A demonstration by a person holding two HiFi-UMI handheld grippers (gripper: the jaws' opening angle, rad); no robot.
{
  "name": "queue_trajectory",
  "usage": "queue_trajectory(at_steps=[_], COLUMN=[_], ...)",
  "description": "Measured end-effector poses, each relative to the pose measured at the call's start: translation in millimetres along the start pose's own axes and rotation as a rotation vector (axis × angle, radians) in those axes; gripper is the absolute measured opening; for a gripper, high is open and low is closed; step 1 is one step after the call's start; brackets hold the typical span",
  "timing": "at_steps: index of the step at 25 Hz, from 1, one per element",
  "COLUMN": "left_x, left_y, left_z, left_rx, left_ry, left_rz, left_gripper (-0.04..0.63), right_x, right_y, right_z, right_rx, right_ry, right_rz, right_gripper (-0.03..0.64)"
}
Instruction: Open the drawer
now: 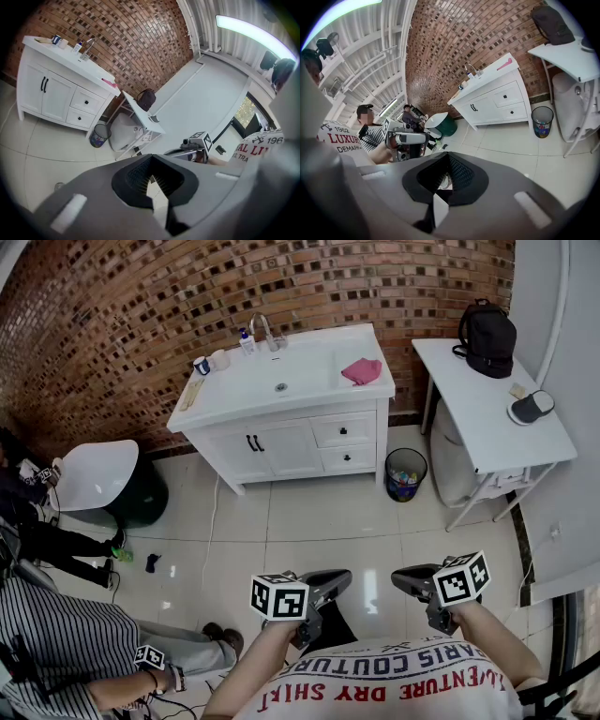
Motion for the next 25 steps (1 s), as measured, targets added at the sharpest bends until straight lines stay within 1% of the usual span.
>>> queue_trajectory(at_steps=[4,8,12,15,19,25], left_x=[51,110,174,214,247,267], left_y=[0,-11,-26,-41,-48,-35], left_z=[49,98,145,184,221,257], left_rx=[-0.004,-0.004,-0.008,-0.001,-0.002,-0.010], left_ry=[-0.011,-0.032,-0.043,-0.051,-0.064,-0.116], left_rz=[0.027,0.044,0.039,0.043,0.060,0.074], left_gripper=[-0.015,-0.015,-0.015,-0.015,-0.015,-0.015], right_x=[50,105,160,198,225,237], right_y=[44,94,141,177,212,238], right_z=[-32,-54,-76,-88,-106,-139], right_rx=[-0.001,0.009,-0.007,-0.016,-0.035,-0.047], right_ry=[0.030,0.073,0.063,0.065,0.075,0.107], right_rz=[-0.017,-0.024,-0.015,-0.023,-0.024,-0.008], right_gripper=[0.006,0.006,0.006,0.006,0.006,0.006])
Point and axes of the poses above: the fingertips, and each gripper's own axes: y forward along the fingers, z to its left, x out of its top, the point moved 4 cm from there along -y, backward along the fingers, and after that the axes turned 9 degrees about -y, right-handed, at the moved point
